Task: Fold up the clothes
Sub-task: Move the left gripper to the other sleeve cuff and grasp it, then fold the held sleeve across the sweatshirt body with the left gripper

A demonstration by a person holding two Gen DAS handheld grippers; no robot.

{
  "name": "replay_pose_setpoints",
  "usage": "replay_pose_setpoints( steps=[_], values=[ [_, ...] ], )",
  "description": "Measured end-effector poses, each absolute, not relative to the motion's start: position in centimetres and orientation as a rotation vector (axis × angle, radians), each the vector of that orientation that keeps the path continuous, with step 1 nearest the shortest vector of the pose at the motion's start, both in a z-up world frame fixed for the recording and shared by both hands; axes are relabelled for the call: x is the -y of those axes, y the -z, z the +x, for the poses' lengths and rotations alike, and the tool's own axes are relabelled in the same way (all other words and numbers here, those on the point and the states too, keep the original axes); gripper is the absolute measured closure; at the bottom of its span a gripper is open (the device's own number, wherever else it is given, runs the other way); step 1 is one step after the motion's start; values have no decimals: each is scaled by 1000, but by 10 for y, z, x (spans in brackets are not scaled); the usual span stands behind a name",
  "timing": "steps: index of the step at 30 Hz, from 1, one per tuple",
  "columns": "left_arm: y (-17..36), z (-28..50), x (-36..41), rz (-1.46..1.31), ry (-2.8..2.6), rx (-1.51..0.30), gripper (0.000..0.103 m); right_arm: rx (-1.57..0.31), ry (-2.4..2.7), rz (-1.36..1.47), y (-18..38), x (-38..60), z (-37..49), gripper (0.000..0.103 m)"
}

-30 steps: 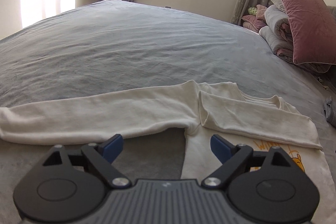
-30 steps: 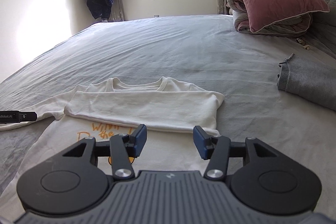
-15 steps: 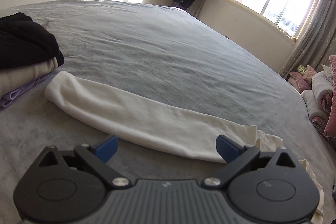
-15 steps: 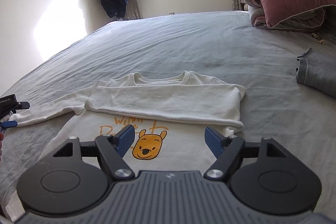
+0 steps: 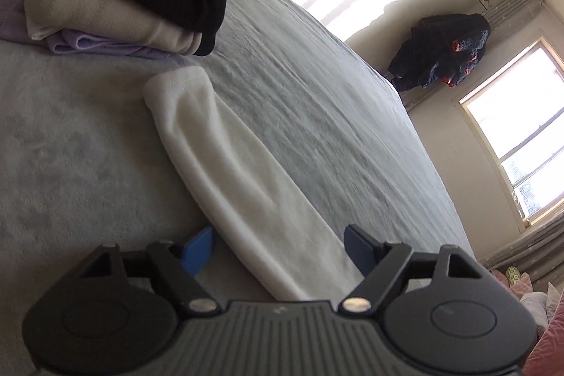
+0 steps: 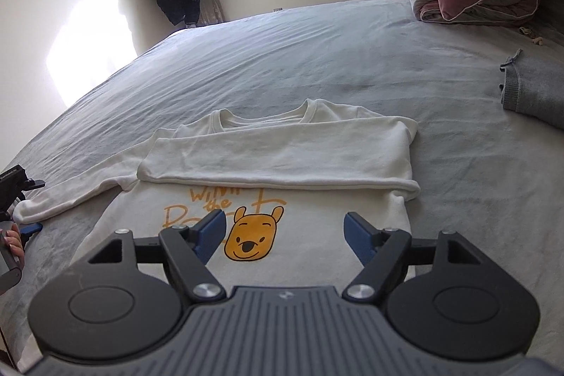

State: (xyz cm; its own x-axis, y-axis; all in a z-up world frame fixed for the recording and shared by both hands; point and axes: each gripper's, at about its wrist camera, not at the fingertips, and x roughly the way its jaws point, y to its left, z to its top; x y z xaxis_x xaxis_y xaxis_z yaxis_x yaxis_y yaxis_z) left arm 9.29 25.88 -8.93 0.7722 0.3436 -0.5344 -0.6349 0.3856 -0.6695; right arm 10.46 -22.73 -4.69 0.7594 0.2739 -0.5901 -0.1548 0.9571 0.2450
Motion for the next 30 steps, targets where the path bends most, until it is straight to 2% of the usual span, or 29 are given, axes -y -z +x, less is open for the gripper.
replay_pose_setpoints(
  steps=[2,4,7,20,30],
  values=[
    [92,96,-265,-1030,-705,-301,47,-671,-234,185,47,228,105,26],
    [94,97,-270,-1062,-756,-284,79,-671,-232,185,47,228,105,26],
    [92,99,-268,-1074,-741,-254,92,-672,-232,183,48,229,106,26],
    [38,121,-201,-907,-487,-184,95,-662,-233,192,46,234,106,26],
    [15,149,-127,-820,-277,-230,95,-650,-211,226,41,244,106,26]
  ],
)
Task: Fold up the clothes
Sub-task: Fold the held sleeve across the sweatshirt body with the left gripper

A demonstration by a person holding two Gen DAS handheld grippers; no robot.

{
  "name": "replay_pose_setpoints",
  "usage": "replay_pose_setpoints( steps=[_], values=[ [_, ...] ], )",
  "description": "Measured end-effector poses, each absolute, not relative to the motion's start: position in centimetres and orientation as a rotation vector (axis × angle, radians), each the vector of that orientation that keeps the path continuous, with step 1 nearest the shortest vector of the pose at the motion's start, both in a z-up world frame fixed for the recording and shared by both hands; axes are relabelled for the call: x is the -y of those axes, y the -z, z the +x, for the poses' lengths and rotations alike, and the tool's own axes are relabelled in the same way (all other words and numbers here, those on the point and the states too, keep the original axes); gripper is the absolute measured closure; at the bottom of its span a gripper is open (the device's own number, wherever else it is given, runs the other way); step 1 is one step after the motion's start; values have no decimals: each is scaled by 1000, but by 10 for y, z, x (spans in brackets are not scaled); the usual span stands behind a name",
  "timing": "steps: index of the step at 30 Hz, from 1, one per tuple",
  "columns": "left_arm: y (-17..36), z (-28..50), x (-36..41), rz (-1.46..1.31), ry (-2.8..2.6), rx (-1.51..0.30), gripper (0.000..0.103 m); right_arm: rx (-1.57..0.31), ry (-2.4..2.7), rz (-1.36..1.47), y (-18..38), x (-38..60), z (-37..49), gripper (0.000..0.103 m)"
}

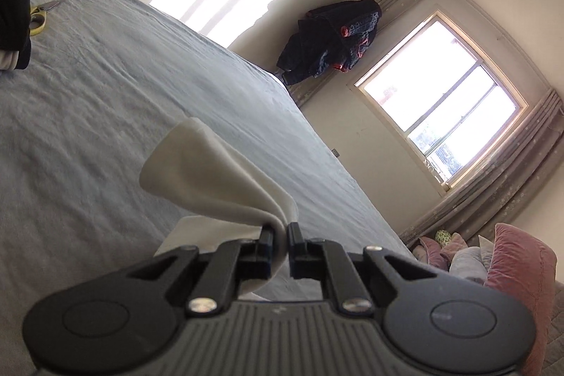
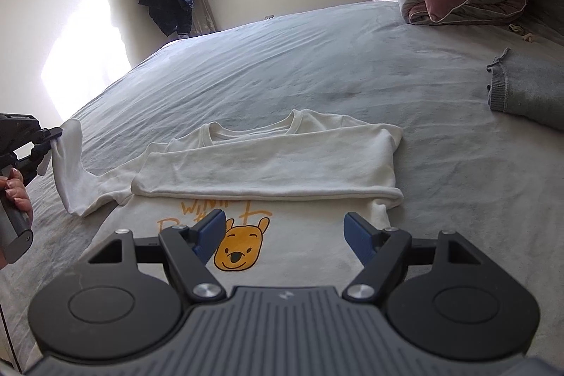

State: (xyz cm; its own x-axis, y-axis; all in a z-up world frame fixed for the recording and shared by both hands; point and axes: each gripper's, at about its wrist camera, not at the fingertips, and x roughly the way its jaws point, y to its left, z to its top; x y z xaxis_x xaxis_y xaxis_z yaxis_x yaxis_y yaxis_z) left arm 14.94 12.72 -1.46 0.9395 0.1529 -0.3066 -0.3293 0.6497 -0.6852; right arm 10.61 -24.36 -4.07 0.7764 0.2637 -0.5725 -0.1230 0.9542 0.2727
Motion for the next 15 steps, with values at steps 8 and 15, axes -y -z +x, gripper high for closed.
replay_pose_setpoints(
  steps=[8,15],
  values=[
    [18,161,-72,-760,-143,-297,95,-640,-187,271,37,255,106,26],
    [28,167,-20,-671,-27,-377,95,-629,-164,304,33,264,106,26]
  ],
)
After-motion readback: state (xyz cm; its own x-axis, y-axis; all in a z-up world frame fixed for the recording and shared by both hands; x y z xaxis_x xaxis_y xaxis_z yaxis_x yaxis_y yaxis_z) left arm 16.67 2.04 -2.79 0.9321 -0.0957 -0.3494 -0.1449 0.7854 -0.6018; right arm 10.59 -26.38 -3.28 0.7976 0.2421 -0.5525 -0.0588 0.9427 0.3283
